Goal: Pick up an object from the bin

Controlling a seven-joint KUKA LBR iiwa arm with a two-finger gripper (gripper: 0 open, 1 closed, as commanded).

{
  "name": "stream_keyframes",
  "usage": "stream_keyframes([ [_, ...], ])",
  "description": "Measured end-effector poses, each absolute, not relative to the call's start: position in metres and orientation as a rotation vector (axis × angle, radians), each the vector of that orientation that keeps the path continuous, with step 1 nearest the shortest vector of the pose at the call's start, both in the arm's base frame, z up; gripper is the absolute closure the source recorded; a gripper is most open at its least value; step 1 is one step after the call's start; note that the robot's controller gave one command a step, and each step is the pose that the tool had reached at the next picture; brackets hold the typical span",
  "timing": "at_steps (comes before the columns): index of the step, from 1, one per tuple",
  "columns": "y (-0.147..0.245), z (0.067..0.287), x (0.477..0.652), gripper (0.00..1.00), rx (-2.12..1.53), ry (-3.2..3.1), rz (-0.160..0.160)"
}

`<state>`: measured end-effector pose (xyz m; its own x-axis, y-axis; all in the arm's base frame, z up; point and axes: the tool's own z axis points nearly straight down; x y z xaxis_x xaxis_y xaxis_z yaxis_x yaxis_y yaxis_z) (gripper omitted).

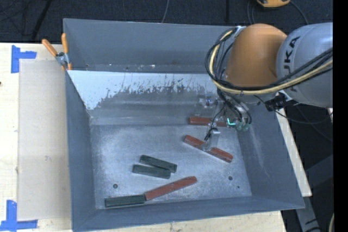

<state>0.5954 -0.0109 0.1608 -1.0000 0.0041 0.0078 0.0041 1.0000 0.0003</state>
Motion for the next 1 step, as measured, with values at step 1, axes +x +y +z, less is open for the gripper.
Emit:
stream_keyframes([
  [1,-0.011,0.1646,0.5972,0.0,-0.006,-3.141,0.0],
])
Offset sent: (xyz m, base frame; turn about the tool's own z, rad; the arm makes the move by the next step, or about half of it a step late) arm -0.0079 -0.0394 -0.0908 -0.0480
